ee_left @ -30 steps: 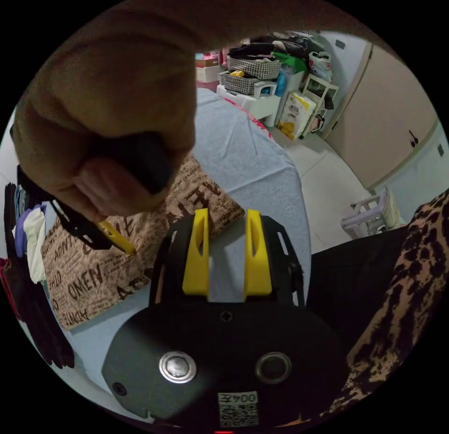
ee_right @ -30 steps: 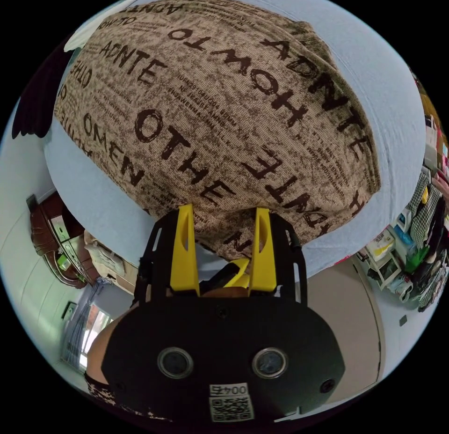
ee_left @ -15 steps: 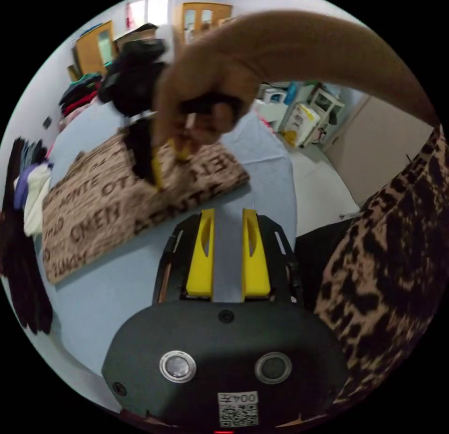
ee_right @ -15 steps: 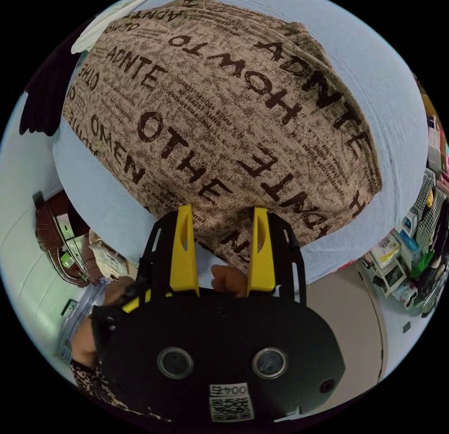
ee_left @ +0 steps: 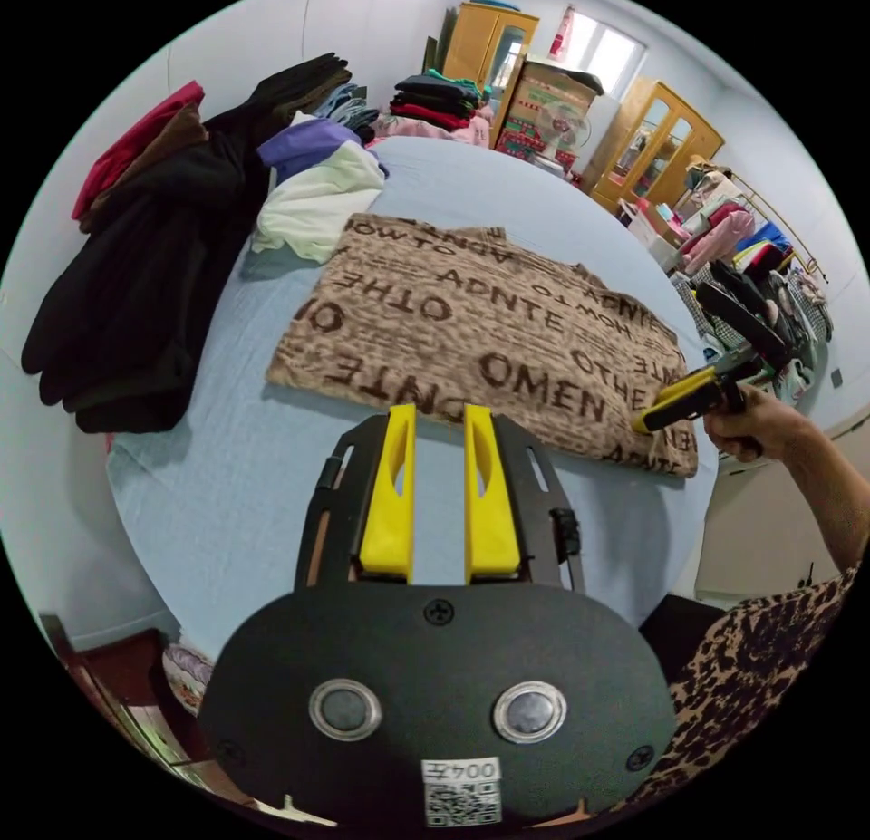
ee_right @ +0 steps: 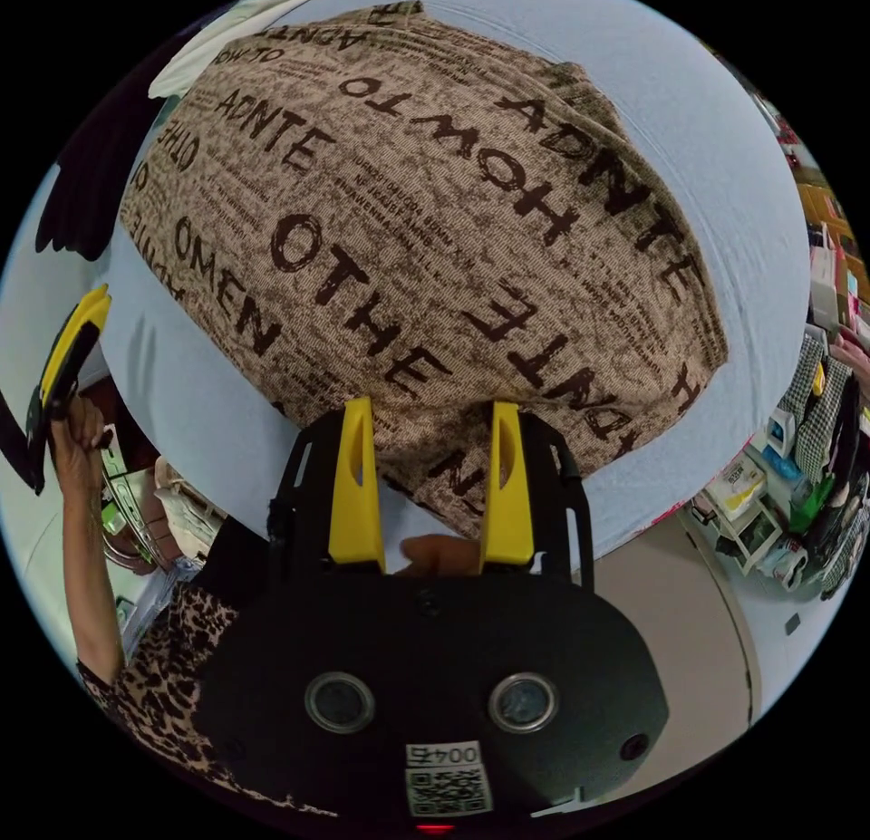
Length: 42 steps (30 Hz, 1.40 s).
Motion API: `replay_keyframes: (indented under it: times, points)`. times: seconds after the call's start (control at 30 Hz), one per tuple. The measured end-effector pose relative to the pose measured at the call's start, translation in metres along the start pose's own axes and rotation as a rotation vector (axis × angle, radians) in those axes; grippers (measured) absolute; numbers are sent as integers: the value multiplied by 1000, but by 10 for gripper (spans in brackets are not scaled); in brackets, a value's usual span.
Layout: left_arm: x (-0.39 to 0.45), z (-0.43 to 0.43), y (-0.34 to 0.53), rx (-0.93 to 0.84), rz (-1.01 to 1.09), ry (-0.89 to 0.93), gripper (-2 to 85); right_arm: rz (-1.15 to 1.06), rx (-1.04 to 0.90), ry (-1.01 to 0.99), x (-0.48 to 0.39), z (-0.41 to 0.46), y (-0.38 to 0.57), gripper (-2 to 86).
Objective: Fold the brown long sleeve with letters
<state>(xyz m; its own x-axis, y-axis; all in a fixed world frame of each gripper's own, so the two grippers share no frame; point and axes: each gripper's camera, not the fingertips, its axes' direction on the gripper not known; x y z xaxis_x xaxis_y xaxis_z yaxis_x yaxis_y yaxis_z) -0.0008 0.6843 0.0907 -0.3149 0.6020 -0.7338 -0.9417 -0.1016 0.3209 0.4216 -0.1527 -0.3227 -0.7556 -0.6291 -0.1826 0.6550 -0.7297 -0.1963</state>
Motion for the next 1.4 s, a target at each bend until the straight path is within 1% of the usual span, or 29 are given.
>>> replay_keyframes:
  times: [0.13, 0.2, 0.27, 0.33, 0.47, 0.63, 0.8, 0.93, 1.03, 1.1, 1.2, 1.3, 1.37, 1.4]
  points:
    - [-27, 13, -26, -22, 71, 14, 90, 16, -10, -22, 7, 6, -2, 176]
    - [-34, 24, -36, -64, 114, 1, 91, 16, -13, -6, 6, 9, -4, 177]
    - [-44, 45, -44, -155, 141, -1, 93, 30, 3, 8, 6, 14, -4, 177]
    - [-52, 58, -45, -203, 143, 38, 94, 47, 30, -5, 11, 17, 0, 176]
    - [-58, 62, -42, -196, 142, 106, 95, 56, 58, -26, 22, 24, 7, 173]
    - [-49, 65, -38, -195, 176, 95, 96, 70, 31, -24, 34, 34, 1, 175]
    - [-35, 65, -34, -206, 188, 55, 94, 39, 48, 2, 46, 47, 5, 174]
    - [-19, 67, -29, -206, 211, -10, 89, 3, 105, -26, 69, 58, 20, 168]
    - [-5, 66, -24, -204, 249, -52, 89, 43, 175, -60, 89, 67, 33, 166]
    - [1, 65, -20, -199, 257, -64, 91, 16, 189, -42, 95, 73, 38, 166]
    - [6, 61, -13, -197, 247, -48, 101, 45, 194, -88, 119, 80, 43, 169]
    - [12, 44, -10, -195, 270, 32, 122, -24, 274, -149, 146, 88, 66, 175]
    - [37, 1, -5, -61, 325, 54, 136, -21, 389, -317, 190, 86, 101, 205]
    - [46, -9, -2, -22, 354, 53, 137, -4, 434, -367, 205, 84, 113, 216]
